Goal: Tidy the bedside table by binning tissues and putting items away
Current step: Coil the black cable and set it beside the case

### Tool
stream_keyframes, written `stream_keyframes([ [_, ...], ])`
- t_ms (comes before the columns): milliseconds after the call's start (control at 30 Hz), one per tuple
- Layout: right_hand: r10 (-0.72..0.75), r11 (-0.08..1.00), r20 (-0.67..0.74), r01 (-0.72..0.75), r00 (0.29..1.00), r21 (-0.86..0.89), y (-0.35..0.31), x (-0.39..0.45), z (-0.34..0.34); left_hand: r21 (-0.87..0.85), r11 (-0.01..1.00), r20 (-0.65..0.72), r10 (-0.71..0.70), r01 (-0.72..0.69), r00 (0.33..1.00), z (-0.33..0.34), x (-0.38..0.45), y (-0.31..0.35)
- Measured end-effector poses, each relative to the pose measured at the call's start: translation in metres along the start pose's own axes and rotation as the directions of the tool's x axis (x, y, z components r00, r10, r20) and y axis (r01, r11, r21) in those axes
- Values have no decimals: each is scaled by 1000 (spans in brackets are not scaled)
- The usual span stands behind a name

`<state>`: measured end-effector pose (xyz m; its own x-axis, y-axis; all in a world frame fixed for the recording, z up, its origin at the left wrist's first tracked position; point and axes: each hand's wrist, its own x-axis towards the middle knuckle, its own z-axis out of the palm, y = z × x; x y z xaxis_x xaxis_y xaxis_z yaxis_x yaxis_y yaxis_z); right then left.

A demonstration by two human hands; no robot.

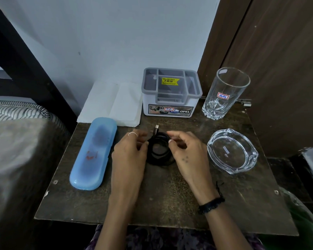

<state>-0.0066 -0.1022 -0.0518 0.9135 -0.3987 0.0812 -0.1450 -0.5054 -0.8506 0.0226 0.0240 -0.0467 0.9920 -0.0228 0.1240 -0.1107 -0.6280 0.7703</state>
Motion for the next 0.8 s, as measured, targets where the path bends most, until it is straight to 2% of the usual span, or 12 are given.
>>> stream_keyframes([
  [67,-15,1000,6,15,1000,-19,-1,0,3,44,999,-26,21,-19,999,-4,-2,0],
  [267,-20,997,68,14,997,78,-8,-1,14,137,989,-60,57,-48,997,-15,-6,0],
  [400,-55,997,151,47,987,56,-13,-6,18,196,981,-73,25,-10,997,-21,-10,0],
  [467,-63,997,176,54,982,52,-16,-7,17,167,986,-82,12,2,997,-26,-12,-3],
  [533,-59,997,149,49,987,64,-18,-7,15,107,994,-100,11,-1,995,-31,-14,-4],
  [667,2,993,2,-3,1000,119,-29,3,18,43,998,-199,53,-45,979,-44,-1,-4],
  [800,-67,996,-30,66,997,-54,-51,25,37,102,992,-256,98,-74,962,-62,41,-19],
])
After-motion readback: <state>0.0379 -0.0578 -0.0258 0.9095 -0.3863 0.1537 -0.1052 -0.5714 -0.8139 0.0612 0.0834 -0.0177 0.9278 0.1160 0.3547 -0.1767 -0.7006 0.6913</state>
